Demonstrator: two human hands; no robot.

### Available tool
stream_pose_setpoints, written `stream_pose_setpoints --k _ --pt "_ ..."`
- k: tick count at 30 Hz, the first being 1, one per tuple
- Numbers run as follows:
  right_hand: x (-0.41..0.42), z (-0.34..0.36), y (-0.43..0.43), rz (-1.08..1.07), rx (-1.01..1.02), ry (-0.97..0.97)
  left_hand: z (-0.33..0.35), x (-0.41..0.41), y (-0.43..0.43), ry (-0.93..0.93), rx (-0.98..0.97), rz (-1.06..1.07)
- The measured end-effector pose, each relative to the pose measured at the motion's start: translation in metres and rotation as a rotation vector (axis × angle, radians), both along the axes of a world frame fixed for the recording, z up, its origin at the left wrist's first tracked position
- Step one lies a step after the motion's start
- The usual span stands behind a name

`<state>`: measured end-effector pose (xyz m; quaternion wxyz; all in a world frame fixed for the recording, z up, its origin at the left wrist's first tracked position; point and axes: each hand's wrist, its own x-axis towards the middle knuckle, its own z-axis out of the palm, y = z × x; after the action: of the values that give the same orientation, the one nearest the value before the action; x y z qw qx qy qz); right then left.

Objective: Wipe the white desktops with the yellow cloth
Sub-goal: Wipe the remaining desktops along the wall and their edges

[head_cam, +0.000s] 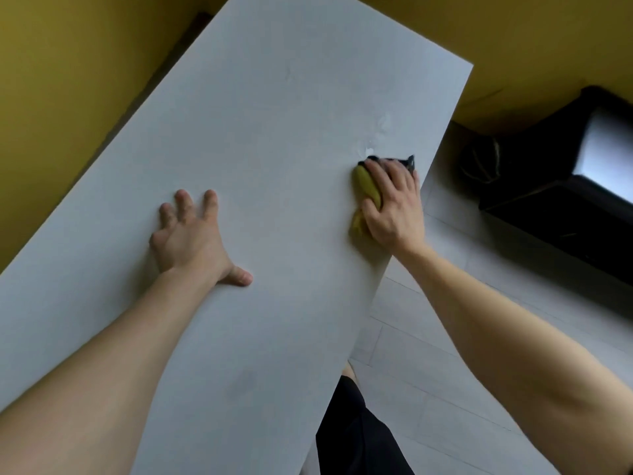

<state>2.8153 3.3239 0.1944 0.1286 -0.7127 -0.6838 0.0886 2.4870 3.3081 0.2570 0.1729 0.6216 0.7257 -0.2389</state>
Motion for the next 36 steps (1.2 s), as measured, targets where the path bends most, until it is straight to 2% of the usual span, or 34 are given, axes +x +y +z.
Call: stream_pose_setpoints --k 3,5,8,10,11,13,17,18,20,25,27,29,30,31,34,36 --pt "-0.029 -0.002 0.019 -0.235 0.006 0.004 -0.001 -0.005 0.0 -0.002 0.017 -0.013" --pt "-0.071 0.0 -0.013 -0.194 0.025 0.003 0.0 -0.004 -0.001 -0.007 0.01 -0.014" --pt "-0.12 0.007 -0.086 0.308 -0.039 0.045 0.002 -0.002 -0.001 -0.006 0.014 -0.009" --pt "-0.102 0.005 -0.089 0.628 -0.077 0.06 0.002 -0.002 -0.003 -0.003 0.018 -0.01" --pt "-0.082 0.003 -0.073 0.701 -0.064 0.06 0.002 -0.002 -0.004 -0.004 0.017 -0.006" --pt "-0.039 -0.002 -0.026 0.592 -0.007 0.062 0.003 -0.003 -0.003 -0.019 0.015 -0.006" --pt "0.011 0.001 0.066 -0.106 0.007 0.035 0.001 -0.005 -0.005 -0.01 0.022 -0.007" --pt "0.007 -0.001 0.072 -0.193 0.007 0.025 0.0 -0.006 -0.004 -0.006 0.023 -0.012" --pt "-0.021 -0.002 0.052 -0.196 0.024 0.028 0.0 -0.005 -0.003 -0.002 0.023 -0.017" --pt "-0.114 0.007 -0.093 0.366 -0.051 0.073 -0.001 -0.003 0.0 -0.018 0.019 -0.004" --pt "-0.105 0.005 -0.106 0.577 -0.097 0.099 -0.001 -0.003 -0.001 -0.018 0.014 -0.002" --pt "-0.062 0.002 -0.081 0.737 -0.104 0.109 -0.002 -0.003 -0.002 -0.012 0.007 0.001" --pt "-0.036 0.0 -0.061 0.727 -0.091 0.096 -0.002 -0.003 -0.001 -0.005 0.001 0.0" --pt "-0.01 -0.001 -0.04 0.631 -0.073 0.087 -0.001 -0.003 -0.001 0.004 -0.01 -0.006" --pt "0.045 0.002 0.024 0.174 -0.029 0.07 0.001 -0.005 -0.003 -0.01 -0.049 -0.033" --pt "0.048 0.001 0.045 0.005 -0.027 0.036 -0.001 -0.007 -0.009 -0.081 -0.051 -0.029"
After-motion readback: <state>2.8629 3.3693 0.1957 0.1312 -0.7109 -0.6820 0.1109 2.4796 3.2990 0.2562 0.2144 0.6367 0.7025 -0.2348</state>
